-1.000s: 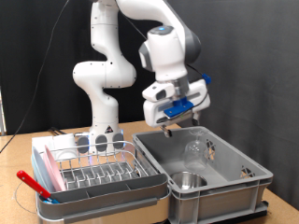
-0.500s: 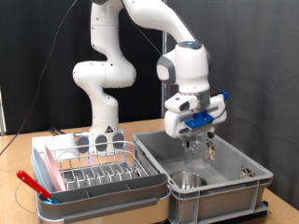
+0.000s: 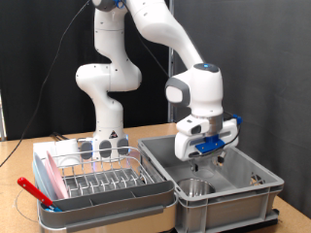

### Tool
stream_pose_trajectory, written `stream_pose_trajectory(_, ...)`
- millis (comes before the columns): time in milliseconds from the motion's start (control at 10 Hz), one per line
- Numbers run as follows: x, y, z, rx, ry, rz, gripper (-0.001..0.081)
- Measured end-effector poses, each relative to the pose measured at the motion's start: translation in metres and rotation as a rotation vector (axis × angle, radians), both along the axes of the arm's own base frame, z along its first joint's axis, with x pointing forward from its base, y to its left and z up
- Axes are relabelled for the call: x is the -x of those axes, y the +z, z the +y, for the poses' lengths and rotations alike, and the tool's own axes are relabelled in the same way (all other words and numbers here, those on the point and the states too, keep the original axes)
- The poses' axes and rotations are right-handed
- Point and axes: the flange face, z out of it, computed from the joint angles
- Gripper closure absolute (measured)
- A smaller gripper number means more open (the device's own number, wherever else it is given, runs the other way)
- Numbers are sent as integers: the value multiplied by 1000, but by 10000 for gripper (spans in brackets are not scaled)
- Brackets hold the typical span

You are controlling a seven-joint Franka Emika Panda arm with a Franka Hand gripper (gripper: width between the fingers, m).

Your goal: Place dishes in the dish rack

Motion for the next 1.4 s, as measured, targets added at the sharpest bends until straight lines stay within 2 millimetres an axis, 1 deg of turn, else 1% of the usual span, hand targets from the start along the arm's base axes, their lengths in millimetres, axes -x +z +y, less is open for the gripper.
stream_pose_trajectory(400, -4, -33, -9, 21, -6, 5, -5)
stream_pose_trajectory(700, -5, -52, -12, 28, -7, 4, -5)
stream_pose_trajectory(1100, -4, -67, -9, 11, 4, 4, -5)
stream_pose_trajectory(1200, -3, -68, -7, 6, 6, 0, -5)
stream_pose_trajectory(1300, -3, -68, -5, 2, 10, -6, 85)
stream_pose_trajectory(1400, -2, -68, -4, 1, 12, -7, 85)
